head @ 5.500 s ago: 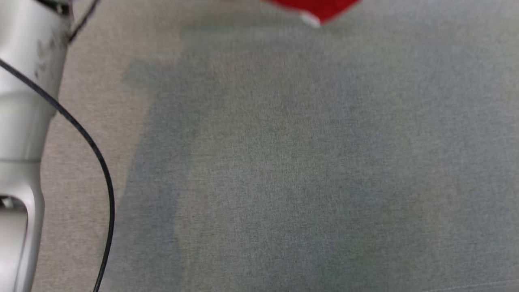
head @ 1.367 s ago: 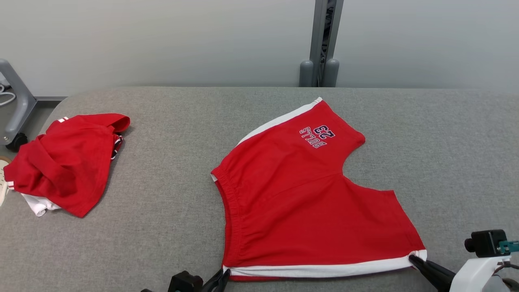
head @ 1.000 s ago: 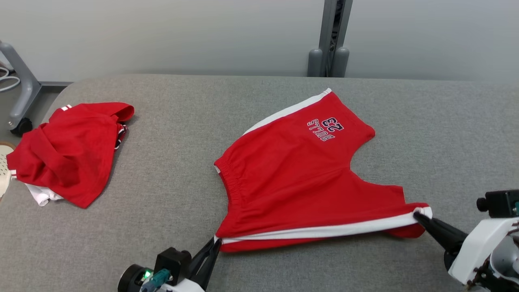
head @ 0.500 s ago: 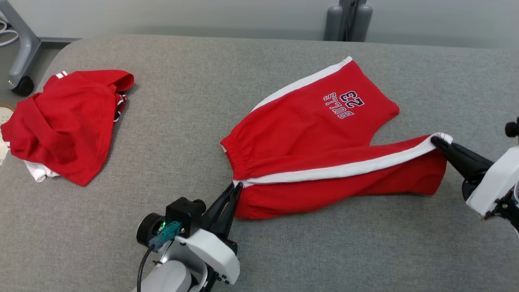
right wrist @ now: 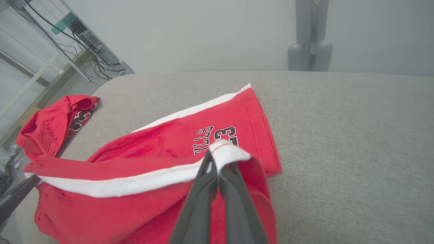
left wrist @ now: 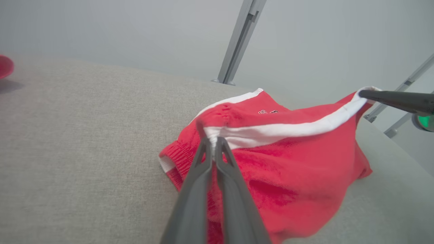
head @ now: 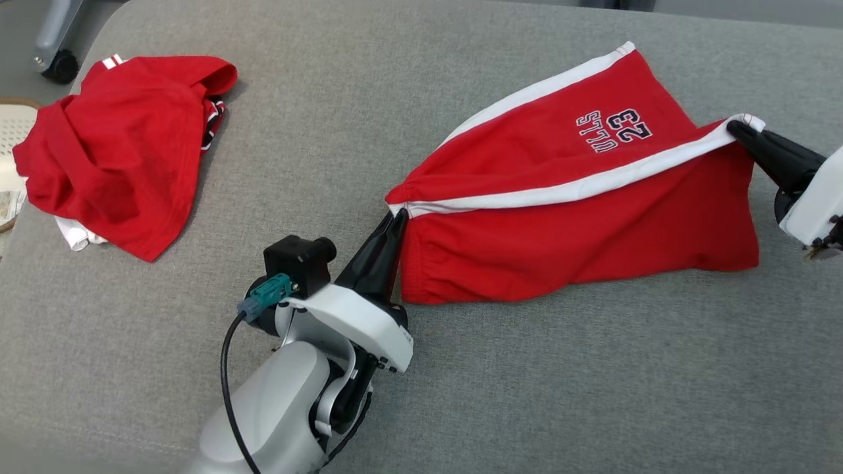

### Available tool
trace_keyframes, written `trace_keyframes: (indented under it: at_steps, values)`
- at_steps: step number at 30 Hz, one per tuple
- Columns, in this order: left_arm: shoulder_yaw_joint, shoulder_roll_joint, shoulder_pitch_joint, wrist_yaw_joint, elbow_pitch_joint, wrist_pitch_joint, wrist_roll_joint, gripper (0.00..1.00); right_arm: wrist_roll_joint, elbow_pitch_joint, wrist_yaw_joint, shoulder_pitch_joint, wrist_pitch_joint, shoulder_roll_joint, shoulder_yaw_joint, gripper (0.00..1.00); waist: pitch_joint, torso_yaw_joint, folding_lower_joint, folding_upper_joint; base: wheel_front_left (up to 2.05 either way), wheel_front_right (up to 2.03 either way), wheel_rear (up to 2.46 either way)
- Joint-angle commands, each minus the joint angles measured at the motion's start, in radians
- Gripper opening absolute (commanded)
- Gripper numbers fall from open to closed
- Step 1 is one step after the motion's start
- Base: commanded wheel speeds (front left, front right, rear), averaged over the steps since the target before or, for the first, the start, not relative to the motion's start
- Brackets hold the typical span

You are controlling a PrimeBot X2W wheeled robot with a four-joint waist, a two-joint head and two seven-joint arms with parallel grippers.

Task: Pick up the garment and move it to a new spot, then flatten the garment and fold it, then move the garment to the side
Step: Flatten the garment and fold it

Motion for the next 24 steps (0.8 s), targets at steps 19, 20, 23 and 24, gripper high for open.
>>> trace_keyframes:
  at_steps: [19,20,23,24]
  values:
    - [-0.078,-0.08,-0.239,-0.035,0.219,-0.061,-0.186,0.0,-0.154,0.241,0.0,-0.391,0.178,0.065,0.044,0.0,0.169,0.132,0.0001,-0.0001,0.0,0.0,0.0]
    - [-0.088,-0.08,-0.244,-0.032,0.216,-0.062,-0.196,0.0,-0.156,0.25,0.0,-0.403,0.178,0.067,0.046,0.0,0.174,0.137,0.0001,-0.0001,0.0,0.0,0.0]
    - [-0.113,-0.08,-0.257,-0.025,0.208,-0.063,-0.223,0.0,-0.167,0.281,0.0,-0.435,0.184,0.073,0.063,0.0,0.186,0.152,0.0001,-0.0001,0.0,0.0,0.0]
    - [-0.118,-0.08,-0.263,-0.024,0.201,-0.063,-0.227,0.0,-0.171,0.29,0.0,-0.446,0.186,0.075,0.07,0.0,0.19,0.157,0.0001,-0.0001,0.0,0.0,0.0]
